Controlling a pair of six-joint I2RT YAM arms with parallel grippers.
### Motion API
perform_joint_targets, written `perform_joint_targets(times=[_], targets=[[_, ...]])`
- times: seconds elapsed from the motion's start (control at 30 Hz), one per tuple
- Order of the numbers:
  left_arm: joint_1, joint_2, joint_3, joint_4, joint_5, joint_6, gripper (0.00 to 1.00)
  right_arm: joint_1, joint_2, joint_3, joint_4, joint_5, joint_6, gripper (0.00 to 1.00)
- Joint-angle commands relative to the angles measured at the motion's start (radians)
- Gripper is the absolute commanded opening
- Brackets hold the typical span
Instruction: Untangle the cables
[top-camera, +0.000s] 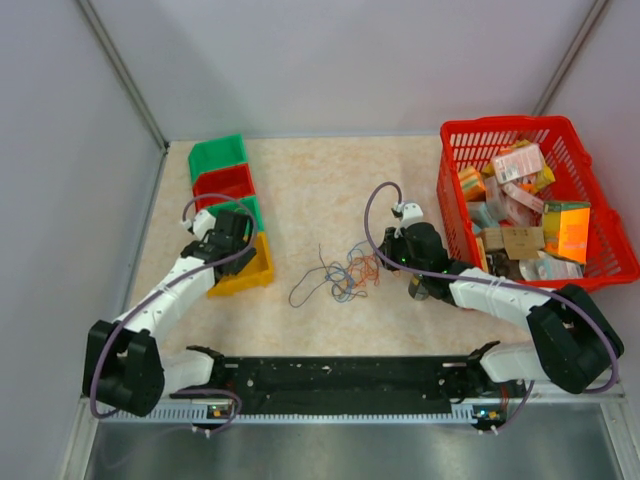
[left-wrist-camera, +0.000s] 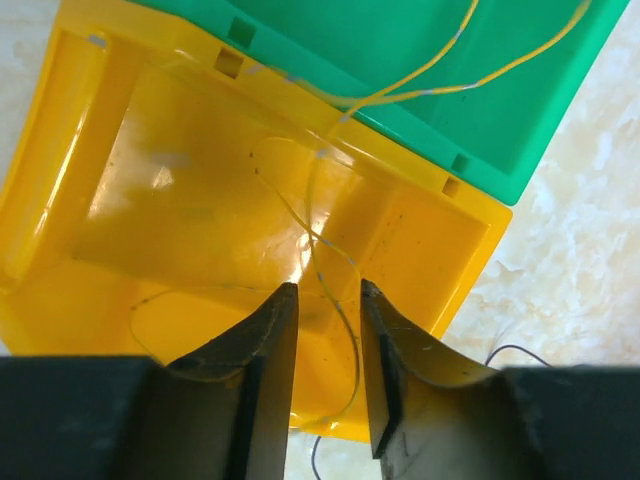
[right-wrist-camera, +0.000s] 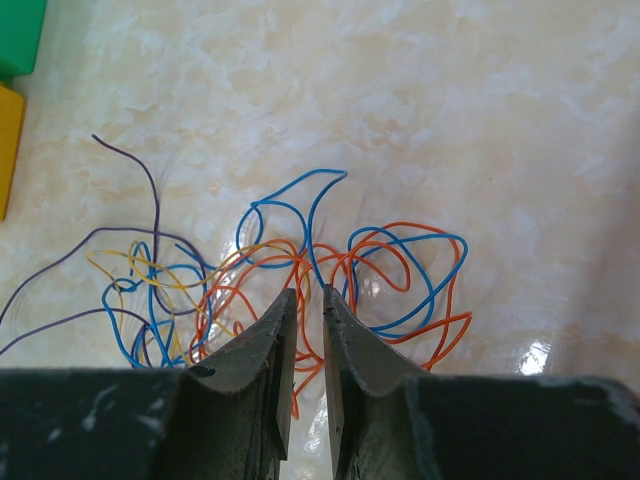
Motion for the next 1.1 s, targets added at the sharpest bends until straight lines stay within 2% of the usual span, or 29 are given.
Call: perform_joint_targets(times=[0.0,0.13,0.2,0.33,0.43,0.57,0.67,0.77,0.83,0.9,1.0,1.07], targets=[[0.012,-0.064,0.019,-0.009,0.017,0.036,0.44,-0.008,-0.013,0.018,0.038,-0.010,0.007,0.17],[0.012,-0.178,0.010,-0.058,-0.025,0.106,0.64,-0.008,-0.013,0.019,0.042,-0.018,0.010,0.17],[0.012,-0.224,0.025,-0.084,-0.055,0.151,0.69,-0.008,-0.012,0.019,0.045,-0.021,0.011,0.17],[0.016,-0.250,0.071,-0.034,-0.080,0.368,0.77,-0.007,-0.009,0.020,0.045,-0.022,0.013,0.17],[0.021,-0.195,0.131,0.071,0.038,0.614,0.77,-0.008,-0.002,0.022,0.045,-0.022,0.011,0.17],[0.036,-0.016,0.293,-0.006,0.034,0.741,0.72,-0.008,-0.001,0.023,0.038,-0.018,0.013,0.17],[0.085,0.097,0.369,-0.014,0.075,0.762,0.69,-0.008,-0.002,0.022,0.034,-0.013,0.010,0.17],[0.137,0.238,0.467,-0.075,0.107,0.723,0.61,-0.008,-0.004,0.022,0.036,-0.016,0.008,0.17],[0.145,0.331,0.533,-0.135,0.081,0.708,0.56,-0.008,-0.006,0.022,0.034,-0.018,0.011,0.17],[0.147,0.389,0.584,-0.216,0.046,0.690,0.55,-0.008,-0.007,0.023,0.031,-0.013,0.008,0.17],[0.147,0.328,0.494,-0.161,-0.029,0.688,0.62,-0.008,-0.010,0.023,0.027,-0.011,0.007,0.17],[0.148,0.271,0.418,-0.111,-0.080,0.685,0.73,-0.007,-0.015,0.022,0.030,-0.016,0.008,0.17]])
